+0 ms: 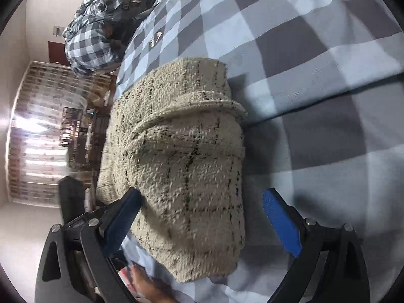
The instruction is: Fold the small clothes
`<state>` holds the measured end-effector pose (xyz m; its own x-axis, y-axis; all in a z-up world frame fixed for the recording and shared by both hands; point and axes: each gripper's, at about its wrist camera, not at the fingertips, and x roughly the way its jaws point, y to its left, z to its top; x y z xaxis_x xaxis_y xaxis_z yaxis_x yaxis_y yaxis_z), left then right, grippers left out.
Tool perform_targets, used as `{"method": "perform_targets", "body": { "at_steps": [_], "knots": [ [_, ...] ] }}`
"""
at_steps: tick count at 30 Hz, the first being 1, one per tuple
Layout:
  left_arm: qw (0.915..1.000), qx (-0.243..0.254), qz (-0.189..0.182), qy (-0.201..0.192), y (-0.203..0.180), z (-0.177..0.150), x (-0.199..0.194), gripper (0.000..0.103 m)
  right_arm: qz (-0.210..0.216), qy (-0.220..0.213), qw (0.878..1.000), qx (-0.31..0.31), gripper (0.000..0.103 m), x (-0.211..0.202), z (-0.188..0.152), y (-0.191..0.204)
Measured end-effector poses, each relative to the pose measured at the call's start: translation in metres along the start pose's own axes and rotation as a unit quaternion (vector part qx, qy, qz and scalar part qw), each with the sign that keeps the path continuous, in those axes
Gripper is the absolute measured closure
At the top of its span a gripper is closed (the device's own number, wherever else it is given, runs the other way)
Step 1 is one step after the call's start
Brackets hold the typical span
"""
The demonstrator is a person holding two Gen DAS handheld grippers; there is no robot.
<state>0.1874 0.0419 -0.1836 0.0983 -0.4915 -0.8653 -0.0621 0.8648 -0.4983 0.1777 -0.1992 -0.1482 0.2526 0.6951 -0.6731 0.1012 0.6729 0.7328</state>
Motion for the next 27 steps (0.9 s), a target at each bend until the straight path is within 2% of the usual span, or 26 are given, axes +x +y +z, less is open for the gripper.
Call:
{"method": "perform_targets", "body": {
  "at_steps": [3,8,10,12,13,15,18,22,25,27],
  "knots": [
    [0.9989,-0.024,-0.036,0.016,0.009,0.002,0.014,0.000,0.021,0.014,1.000,0.008,0.001,0.006,0.004,-0.004],
    [0.9979,-0.024,-0.059,0.014,0.014,-0.002,0.022,0.000,0.087,0.045,0.994,0.044,0.001,0.021,0.001,-0.011],
    [0.9974,-0.025,-0.066,0.013,0.014,-0.005,0.024,0.005,0.093,0.045,0.993,0.052,0.001,0.027,0.000,-0.013],
    [0.9962,-0.025,-0.082,0.015,0.011,-0.007,0.023,0.027,0.103,0.047,0.992,0.061,0.001,0.029,-0.001,-0.016],
    [0.9962,-0.022,-0.083,0.014,0.007,-0.008,0.020,0.030,0.103,0.046,0.992,0.058,0.001,0.026,-0.003,-0.015],
    [0.9977,-0.004,-0.068,0.004,-0.002,-0.012,0.015,0.045,0.096,0.041,0.993,0.053,0.004,0.019,-0.007,-0.010],
    [0.9981,0.023,-0.045,-0.037,-0.017,-0.021,0.007,0.054,0.075,0.022,0.996,0.038,0.017,0.015,-0.009,0.001],
    [0.9957,0.047,-0.014,-0.079,-0.045,-0.035,-0.006,0.061,0.055,-0.019,0.998,0.019,0.033,-0.005,-0.016,0.015],
    [0.9906,0.092,-0.019,-0.099,-0.078,-0.040,-0.021,0.064,0.047,-0.061,0.997,0.006,0.036,-0.036,-0.019,0.023],
    [0.9892,0.105,-0.025,-0.100,-0.093,-0.030,-0.026,0.064,0.036,-0.082,0.996,-0.006,0.036,-0.062,-0.019,0.025]
  ]
}}
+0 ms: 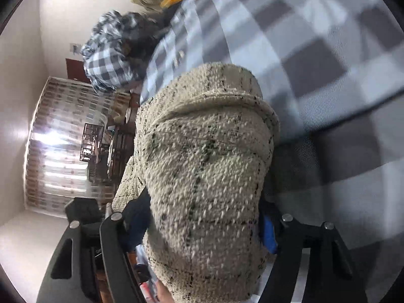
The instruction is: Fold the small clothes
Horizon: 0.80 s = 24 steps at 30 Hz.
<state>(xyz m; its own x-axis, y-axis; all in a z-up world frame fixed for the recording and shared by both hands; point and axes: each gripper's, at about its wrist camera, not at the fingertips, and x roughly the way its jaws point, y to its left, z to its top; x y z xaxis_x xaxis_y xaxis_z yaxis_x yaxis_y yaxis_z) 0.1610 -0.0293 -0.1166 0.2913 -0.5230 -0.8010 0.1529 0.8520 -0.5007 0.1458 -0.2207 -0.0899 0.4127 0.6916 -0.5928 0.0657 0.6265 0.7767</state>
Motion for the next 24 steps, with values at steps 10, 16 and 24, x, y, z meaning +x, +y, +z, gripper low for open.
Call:
{"method": "perform_targets", "body": {
  "at_steps": [10,16,24],
  "knots": [
    [0.9981,0.044,0.012,0.041,-0.078,0.022,0.085,0.064,-0.072,-0.035,0.994,0.068,0.036,-0.051,0.031,-0.081],
    [0.9978,0.055,0.027,0.024,-0.079,0.021,0.096,0.058,-0.061,-0.038,0.994,0.084,0.030,-0.042,0.029,-0.093],
    [0.9887,0.108,0.101,-0.024,-0.078,-0.011,0.029,0.000,-0.194,-0.120,0.972,0.054,0.019,-0.091,0.000,-0.066]
  ]
}}
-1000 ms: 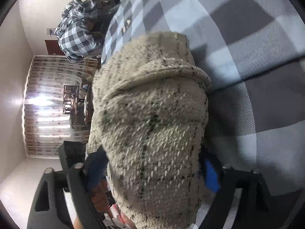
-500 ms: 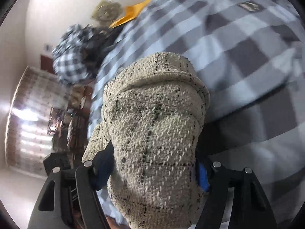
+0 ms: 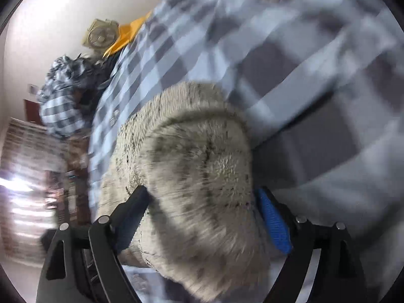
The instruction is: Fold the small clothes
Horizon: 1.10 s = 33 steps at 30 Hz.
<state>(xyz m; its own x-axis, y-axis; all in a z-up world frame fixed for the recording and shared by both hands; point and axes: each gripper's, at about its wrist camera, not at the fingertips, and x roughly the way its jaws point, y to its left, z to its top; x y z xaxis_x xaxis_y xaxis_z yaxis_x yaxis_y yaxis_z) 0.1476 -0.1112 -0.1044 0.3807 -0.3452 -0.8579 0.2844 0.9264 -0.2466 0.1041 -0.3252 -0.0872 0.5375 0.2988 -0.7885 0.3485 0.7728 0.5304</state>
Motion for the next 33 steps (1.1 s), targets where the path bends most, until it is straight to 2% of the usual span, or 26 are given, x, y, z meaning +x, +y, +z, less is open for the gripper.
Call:
{"method": "perform_targets", "body": {
  "at_steps": [1,3,5,7,9,10,13,15,17,19,21,25,28,33],
  "knots": [
    [0.9995,0.020,0.021,-0.010,-0.003,-0.003,-0.010,0.000,-0.057,-0.032,0.997,-0.041,0.019,-0.017,-0.006,0.010],
    [0.9942,0.071,0.070,-0.040,-0.010,-0.014,-0.044,0.000,-0.132,-0.062,0.983,-0.109,0.019,-0.043,-0.019,0.028],
    [0.9869,0.097,0.110,-0.067,-0.016,-0.023,-0.069,0.000,-0.155,-0.086,0.970,-0.165,0.019,-0.068,-0.038,0.048],
    [0.9747,0.124,0.163,-0.090,-0.020,-0.040,-0.098,0.000,-0.167,-0.103,0.953,-0.233,0.019,-0.099,-0.066,0.065],
    [0.9662,0.140,0.197,-0.091,-0.021,-0.057,-0.116,0.000,-0.167,-0.106,0.939,-0.283,0.018,-0.120,-0.090,0.080],
    [0.9648,0.145,0.201,-0.088,-0.020,-0.067,-0.123,0.000,-0.167,-0.097,0.934,-0.302,0.018,-0.131,-0.103,0.084],
    [0.9651,0.164,0.178,-0.100,-0.016,-0.098,-0.144,0.000,-0.166,-0.077,0.933,-0.309,0.017,-0.150,-0.125,0.083],
    [0.9659,0.160,0.176,-0.103,-0.013,-0.108,-0.147,0.000,-0.163,-0.072,0.936,-0.305,0.017,-0.155,-0.136,0.079],
    [0.9693,0.139,0.173,-0.106,-0.010,-0.108,-0.147,0.000,-0.173,-0.072,0.933,-0.306,0.017,-0.143,-0.139,0.087],
    [0.9754,0.108,0.155,-0.114,-0.007,-0.104,-0.149,0.000,-0.192,-0.082,0.925,-0.318,0.017,-0.134,-0.146,0.085],
    [0.9772,0.088,0.148,-0.124,-0.006,-0.100,-0.148,0.000,-0.207,-0.080,0.919,-0.326,0.017,-0.121,-0.152,0.081],
    [0.9712,0.095,0.168,-0.140,-0.008,-0.104,-0.143,0.000,-0.224,-0.041,0.918,-0.323,0.017,-0.100,-0.161,0.069],
    [0.9741,0.093,0.164,-0.124,-0.009,-0.103,-0.135,0.000,-0.202,-0.062,0.929,-0.303,0.017,-0.108,-0.155,0.067],
    [0.9768,0.086,0.153,-0.123,-0.012,-0.102,-0.133,0.000,-0.189,-0.068,0.936,-0.289,0.017,-0.110,-0.156,0.062]
  ]
}}
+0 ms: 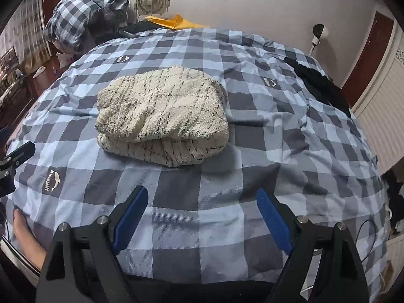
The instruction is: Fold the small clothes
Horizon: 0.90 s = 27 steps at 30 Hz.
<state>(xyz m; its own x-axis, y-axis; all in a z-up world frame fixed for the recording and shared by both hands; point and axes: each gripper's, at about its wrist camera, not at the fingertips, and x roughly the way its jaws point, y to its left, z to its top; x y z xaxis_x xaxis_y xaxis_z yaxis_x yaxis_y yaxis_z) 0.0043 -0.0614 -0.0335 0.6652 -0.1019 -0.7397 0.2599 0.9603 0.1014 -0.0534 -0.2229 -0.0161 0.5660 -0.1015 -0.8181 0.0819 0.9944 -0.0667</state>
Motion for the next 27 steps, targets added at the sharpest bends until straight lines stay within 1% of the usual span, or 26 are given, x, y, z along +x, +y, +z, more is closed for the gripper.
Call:
{"method": "perform_targets", "body": {
  "at_steps": [3,7,12,16,27],
  "knots": [
    [0.9999,0.007,0.002,-0.012,-0.003,-0.001,-0.006,0.000,-0.002,-0.013,1.000,0.006,0.017,-0.004,-0.001,0.000],
    [0.9997,0.007,0.004,-0.022,-0.002,0.000,-0.011,0.000,-0.011,-0.019,1.000,-0.001,0.017,-0.005,0.000,0.003],
    [0.9999,-0.002,0.003,-0.014,0.002,0.001,-0.009,0.000,-0.019,-0.022,0.999,-0.016,0.017,-0.005,0.000,0.011],
    [0.9999,-0.012,-0.005,-0.009,0.005,0.003,-0.008,0.000,-0.024,-0.024,0.999,-0.019,0.017,-0.007,0.000,0.013],
    [0.9998,-0.011,-0.009,-0.015,0.003,0.002,-0.011,0.000,-0.024,-0.021,0.999,-0.017,0.017,-0.006,0.000,0.013]
  ]
}}
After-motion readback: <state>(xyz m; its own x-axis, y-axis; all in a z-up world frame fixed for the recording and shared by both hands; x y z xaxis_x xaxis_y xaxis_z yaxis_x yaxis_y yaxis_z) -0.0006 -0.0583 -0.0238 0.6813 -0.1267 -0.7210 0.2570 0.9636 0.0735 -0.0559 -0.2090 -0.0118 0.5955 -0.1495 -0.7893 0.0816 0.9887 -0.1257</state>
